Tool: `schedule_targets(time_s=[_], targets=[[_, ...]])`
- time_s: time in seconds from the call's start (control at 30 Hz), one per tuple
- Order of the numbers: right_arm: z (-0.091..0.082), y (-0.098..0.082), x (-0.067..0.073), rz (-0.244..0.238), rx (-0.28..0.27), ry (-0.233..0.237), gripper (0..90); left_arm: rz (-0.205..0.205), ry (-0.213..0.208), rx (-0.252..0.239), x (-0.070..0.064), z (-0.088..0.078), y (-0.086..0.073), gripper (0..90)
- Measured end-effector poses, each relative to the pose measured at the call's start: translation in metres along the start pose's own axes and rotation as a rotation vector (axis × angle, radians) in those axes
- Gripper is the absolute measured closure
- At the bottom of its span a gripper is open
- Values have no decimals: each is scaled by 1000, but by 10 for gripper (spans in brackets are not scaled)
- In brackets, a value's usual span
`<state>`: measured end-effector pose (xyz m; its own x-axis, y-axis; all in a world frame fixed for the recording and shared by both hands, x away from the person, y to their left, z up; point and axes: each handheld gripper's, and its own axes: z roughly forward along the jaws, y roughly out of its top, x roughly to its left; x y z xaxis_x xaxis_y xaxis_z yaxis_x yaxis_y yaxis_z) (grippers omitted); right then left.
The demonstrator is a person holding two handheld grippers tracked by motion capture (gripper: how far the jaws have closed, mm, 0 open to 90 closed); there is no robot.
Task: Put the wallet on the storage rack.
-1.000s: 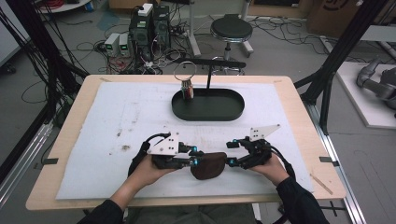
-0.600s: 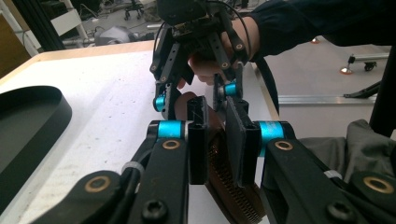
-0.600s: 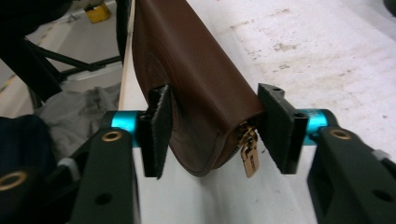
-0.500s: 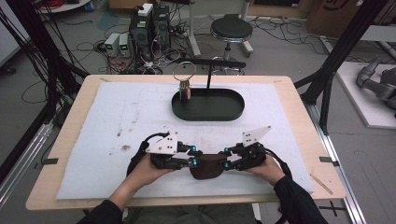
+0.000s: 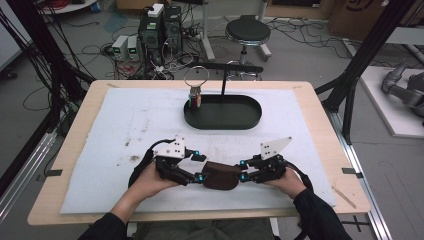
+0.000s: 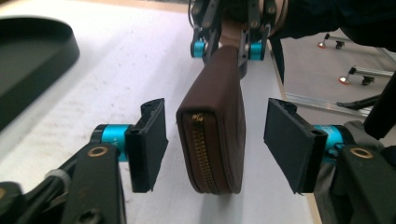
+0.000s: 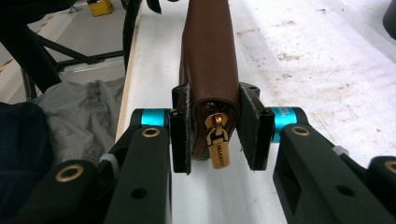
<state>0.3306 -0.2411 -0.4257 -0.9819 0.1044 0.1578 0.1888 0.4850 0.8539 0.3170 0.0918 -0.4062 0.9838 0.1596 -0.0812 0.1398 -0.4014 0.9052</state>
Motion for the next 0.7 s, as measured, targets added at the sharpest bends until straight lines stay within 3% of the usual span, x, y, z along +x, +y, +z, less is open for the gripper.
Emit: schedule_targets(time_s=[0.33,0.37,0.43,0.47,0.5,0.57,0.67,0.7], targets=[[0,0,1,-7,-1,0,692,-55,-13,81,6,17,-8,383],[0,0,1,-6,-2,0,692,-55,-33,89,6,20,-9,427],[0,0,1,-9,1,-1,692,-50,-35,87,5,22,-9,514],[0,0,1,-9,1,-1,692,-43,-39,92,5,23,-9,514],[0,0,1,-9,0,0,689,-34,-34,90,4,23,-9,581],[0,0,0,-10,0,-1,686,-38,-37,89,5,23,-9,591],[-1,0,1,2,4,-9,628,-32,-48,62,4,22,-8,637],[-4,0,0,5,-13,-26,563,-15,-34,60,2,21,-6,655]])
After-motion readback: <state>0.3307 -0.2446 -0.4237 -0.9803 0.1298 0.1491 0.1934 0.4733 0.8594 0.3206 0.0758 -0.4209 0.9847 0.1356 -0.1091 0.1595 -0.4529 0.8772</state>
